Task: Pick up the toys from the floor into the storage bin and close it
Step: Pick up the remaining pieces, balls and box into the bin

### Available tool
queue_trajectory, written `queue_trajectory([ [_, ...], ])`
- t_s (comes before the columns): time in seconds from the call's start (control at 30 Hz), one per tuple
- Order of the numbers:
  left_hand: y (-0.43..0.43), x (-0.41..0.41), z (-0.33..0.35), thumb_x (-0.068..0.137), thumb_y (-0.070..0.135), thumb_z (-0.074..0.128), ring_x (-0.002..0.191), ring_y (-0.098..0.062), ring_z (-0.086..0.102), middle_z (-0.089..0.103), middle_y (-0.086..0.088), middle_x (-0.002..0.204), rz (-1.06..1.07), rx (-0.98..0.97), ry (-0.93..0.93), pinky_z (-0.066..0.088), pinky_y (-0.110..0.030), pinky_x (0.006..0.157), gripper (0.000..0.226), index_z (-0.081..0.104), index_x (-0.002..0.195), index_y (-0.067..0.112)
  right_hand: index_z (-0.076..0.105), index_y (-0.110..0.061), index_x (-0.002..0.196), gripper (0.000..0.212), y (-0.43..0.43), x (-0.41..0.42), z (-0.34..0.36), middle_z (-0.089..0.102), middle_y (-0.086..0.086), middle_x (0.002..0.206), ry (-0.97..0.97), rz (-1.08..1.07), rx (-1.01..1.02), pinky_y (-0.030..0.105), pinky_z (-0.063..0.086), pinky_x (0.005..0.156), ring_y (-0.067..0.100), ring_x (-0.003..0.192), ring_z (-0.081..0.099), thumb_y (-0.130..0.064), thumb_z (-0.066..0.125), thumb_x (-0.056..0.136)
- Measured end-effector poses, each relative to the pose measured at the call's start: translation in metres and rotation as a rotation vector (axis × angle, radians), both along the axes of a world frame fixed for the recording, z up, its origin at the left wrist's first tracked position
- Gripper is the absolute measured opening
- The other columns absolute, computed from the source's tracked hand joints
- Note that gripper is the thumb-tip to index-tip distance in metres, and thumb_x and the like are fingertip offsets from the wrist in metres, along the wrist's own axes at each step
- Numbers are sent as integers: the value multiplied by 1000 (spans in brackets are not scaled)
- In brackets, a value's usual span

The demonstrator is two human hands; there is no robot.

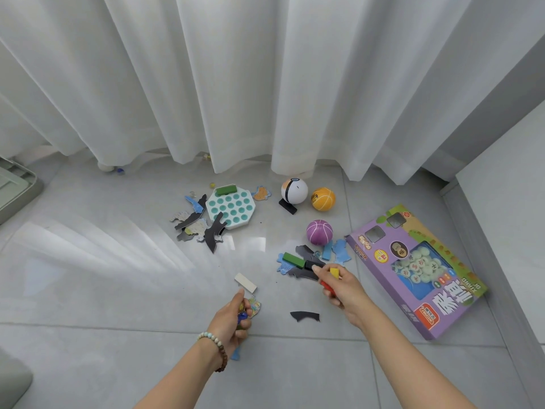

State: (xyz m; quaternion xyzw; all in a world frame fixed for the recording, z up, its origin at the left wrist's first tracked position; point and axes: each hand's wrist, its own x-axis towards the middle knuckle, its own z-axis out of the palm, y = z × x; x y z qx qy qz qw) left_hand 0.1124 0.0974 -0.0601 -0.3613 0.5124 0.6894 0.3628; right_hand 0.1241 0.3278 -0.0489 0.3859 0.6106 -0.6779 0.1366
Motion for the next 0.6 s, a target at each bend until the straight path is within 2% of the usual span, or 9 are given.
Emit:
queue_trajectory([
  [0.07,2,-2,2,93,41,50,33,-4,34,45,-2,63,-15,-3,7,23,-11,28,38,48,69,12,62,-15,89,22,1,-5,-8,59,1,81,39,71,316,19,40,48,12,58,54,-27,76,76],
  [0.1,3,-3,3,92,41,50,34,-4,34,45,-2,63,-20,-3,6,23,-11,28,37,49,69,12,63,-17,95,25,2,-8,-11,60,-1,90,65,107,431,22,45,58,15,70,60,-26,77,76],
  [0.17,3,-4,5,92,41,50,34,-5,34,44,-2,63,-27,-5,14,23,-11,28,37,49,70,12,63,-21,105,31,0,-14,-16,57,-6,100,44,224,603,25,44,75,17,94,59,-27,75,78],
  [0.2,3,-5,6,93,41,49,34,-4,34,44,-1,62,-33,-3,23,23,-11,28,37,49,69,13,62,-23,108,31,-2,-17,-18,56,-6,100,4,287,679,26,42,75,17,96,56,-28,73,79],
  [0.3,2,-9,10,93,42,48,35,-4,34,43,0,62,-44,3,47,23,-11,29,39,49,67,13,58,-23,102,23,-7,-20,-19,62,-1,98,-135,418,902,25,37,65,19,84,54,-32,67,83],
  [0.37,0,-12,13,93,42,49,36,-4,34,44,0,62,-51,-2,59,23,-11,29,39,49,68,13,58,-21,100,22,-9,-16,-21,61,-1,95,-160,479,991,24,35,64,20,86,56,-34,65,84],
  [0.43,-2,-13,17,93,43,49,37,-5,33,44,-1,62,-63,-21,63,24,-12,29,39,49,68,13,61,-17,92,19,-9,-10,-21,61,-1,88,-103,448,933,25,38,63,21,87,59,-33,67,83],
  [0.5,-7,-16,26,93,43,49,39,-5,32,43,-1,62,-79,-37,86,24,-13,30,39,49,69,13,65,-12,83,19,-17,-8,-11,62,3,77,18,265,650,23,40,59,20,76,57,-29,71,80],
  [0.6,-20,-31,53,93,42,48,39,-5,32,44,0,63,-74,-50,140,24,-12,31,38,48,68,13,66,-10,88,16,-44,-19,36,52,2,59,123,101,234,18,35,47,12,52,43,-23,71,82],
])
